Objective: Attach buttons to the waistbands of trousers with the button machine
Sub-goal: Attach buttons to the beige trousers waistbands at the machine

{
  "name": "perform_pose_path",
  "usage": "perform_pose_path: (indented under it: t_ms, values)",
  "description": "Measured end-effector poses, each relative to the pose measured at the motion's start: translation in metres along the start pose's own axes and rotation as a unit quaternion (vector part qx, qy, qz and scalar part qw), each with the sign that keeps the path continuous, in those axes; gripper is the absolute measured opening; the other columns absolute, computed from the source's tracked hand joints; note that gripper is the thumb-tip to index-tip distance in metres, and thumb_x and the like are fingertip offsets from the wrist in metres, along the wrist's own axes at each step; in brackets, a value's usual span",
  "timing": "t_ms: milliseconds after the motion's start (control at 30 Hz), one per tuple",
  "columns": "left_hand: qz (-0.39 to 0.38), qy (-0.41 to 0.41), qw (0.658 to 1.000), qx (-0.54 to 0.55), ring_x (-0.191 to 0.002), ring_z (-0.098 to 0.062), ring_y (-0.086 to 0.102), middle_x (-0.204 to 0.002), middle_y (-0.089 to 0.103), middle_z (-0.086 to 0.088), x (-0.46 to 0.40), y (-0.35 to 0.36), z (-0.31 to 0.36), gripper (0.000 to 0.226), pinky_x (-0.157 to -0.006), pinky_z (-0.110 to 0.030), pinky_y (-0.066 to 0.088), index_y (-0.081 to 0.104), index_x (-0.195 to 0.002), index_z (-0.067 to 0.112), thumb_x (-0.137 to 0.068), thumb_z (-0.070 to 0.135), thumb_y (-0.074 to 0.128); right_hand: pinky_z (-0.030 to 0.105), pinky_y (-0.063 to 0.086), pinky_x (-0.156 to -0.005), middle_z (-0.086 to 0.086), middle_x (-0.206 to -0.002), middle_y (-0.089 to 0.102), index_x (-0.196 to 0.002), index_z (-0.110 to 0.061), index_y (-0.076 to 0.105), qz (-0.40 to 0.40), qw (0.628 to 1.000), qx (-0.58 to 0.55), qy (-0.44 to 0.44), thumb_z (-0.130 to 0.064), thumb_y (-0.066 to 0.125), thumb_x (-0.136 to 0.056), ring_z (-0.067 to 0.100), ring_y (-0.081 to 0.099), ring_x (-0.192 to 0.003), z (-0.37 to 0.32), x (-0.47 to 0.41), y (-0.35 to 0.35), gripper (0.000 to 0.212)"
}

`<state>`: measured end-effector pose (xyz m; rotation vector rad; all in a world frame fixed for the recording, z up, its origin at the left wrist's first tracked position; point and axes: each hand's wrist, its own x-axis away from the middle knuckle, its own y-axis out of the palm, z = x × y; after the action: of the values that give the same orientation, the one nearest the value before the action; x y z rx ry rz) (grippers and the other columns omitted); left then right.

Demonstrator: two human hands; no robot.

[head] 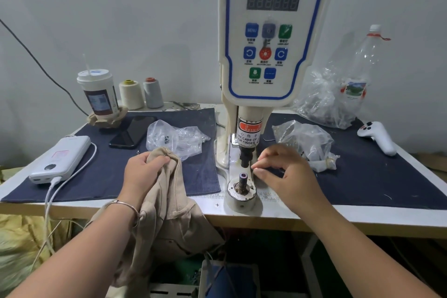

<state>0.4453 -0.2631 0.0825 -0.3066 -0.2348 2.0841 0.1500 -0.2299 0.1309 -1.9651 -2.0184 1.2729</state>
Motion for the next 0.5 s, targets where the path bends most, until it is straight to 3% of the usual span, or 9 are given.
perform_pose_path:
  t_ms: [100, 167, 233, 300, 367, 433, 500]
  values:
    - [-0.054, -0.025, 0.997, 0.047, -0.076, -0.019, 0.055, -0.077, 0.064, -0.006, 0.011, -0.007, 0.012, 0.011, -0.066, -0.025, 0.044, 0.072, -0.081, 0.0, -0.085, 0.01, 0.069, 0.007, 0.041, -0.075, -0.007, -0.09, 0.063, -0.077, -0.015, 0.077, 0.039, 0.998, -0.019, 0.034, -0.01, 0.075, -0.08, 0.002, 0.056, -0.089, -0.003, 0.011, -0.019, 0.006]
    - [-0.153, -0.054, 0.981, 0.109, -0.087, -0.024, 0.067, -0.091, 0.074, -0.011, 0.024, -0.02, 0.03, 0.012, -0.079, -0.028, 0.052, 0.076, -0.09, 0.003, -0.086, 0.009, 0.067, 0.014, 0.045, -0.074, -0.01, -0.087, 0.066, -0.076, -0.017, 0.076, 0.044, 0.998, -0.012, 0.042, -0.01, 0.074, -0.08, 0.005, 0.059, -0.086, -0.009, 0.02, -0.031, 0.009]
    - [-0.263, -0.06, 0.956, 0.113, -0.099, -0.031, 0.07, -0.106, 0.073, -0.018, 0.037, -0.036, 0.05, 0.025, -0.092, -0.039, 0.052, 0.076, -0.102, 0.003, -0.082, 0.018, 0.07, 0.012, 0.045, -0.069, -0.009, -0.081, 0.069, -0.075, -0.018, 0.075, 0.039, 0.998, -0.028, 0.044, -0.007, 0.073, -0.081, 0.006, 0.061, -0.08, -0.02, 0.031, -0.039, 0.013]
    - [-0.347, -0.061, 0.932, 0.082, -0.102, -0.036, 0.067, -0.114, 0.068, -0.026, 0.055, -0.05, 0.069, 0.054, -0.098, -0.048, 0.049, 0.069, -0.112, -0.002, -0.073, 0.034, 0.077, 0.009, 0.045, -0.064, -0.009, -0.074, 0.071, -0.075, -0.018, 0.075, 0.015, 0.996, -0.071, 0.053, -0.003, 0.072, -0.08, 0.006, 0.064, -0.073, -0.036, 0.042, -0.041, 0.016]
    - [-0.396, -0.055, 0.914, 0.065, -0.101, -0.039, 0.067, -0.114, 0.067, -0.028, 0.074, -0.058, 0.085, 0.061, -0.096, -0.047, 0.051, 0.068, -0.115, 0.0, -0.073, 0.043, 0.076, 0.015, 0.049, -0.065, -0.009, -0.072, 0.072, -0.077, -0.019, 0.076, -0.03, 0.993, -0.099, 0.054, -0.003, 0.073, -0.08, 0.008, 0.065, -0.07, -0.057, 0.053, -0.037, 0.017]
    - [-0.418, -0.039, 0.904, 0.075, -0.091, -0.029, 0.071, -0.105, 0.072, -0.021, 0.092, -0.062, 0.104, 0.045, -0.08, -0.034, 0.058, 0.074, -0.108, 0.008, -0.081, 0.044, 0.069, 0.019, 0.051, -0.066, -0.009, -0.073, 0.072, -0.078, -0.022, 0.076, -0.074, 0.989, -0.118, 0.047, -0.006, 0.074, -0.08, 0.007, 0.066, -0.07, -0.079, 0.065, -0.031, 0.017]
    - [-0.434, -0.023, 0.896, 0.088, -0.087, -0.025, 0.072, -0.103, 0.073, -0.02, 0.108, -0.064, 0.12, 0.043, -0.074, -0.03, 0.058, 0.073, -0.107, 0.007, -0.085, 0.043, 0.065, 0.018, 0.051, -0.065, -0.011, -0.074, 0.072, -0.078, -0.024, 0.077, -0.086, 0.985, -0.148, 0.033, -0.007, 0.076, -0.078, 0.005, 0.066, -0.07, -0.096, 0.076, -0.024, 0.017]
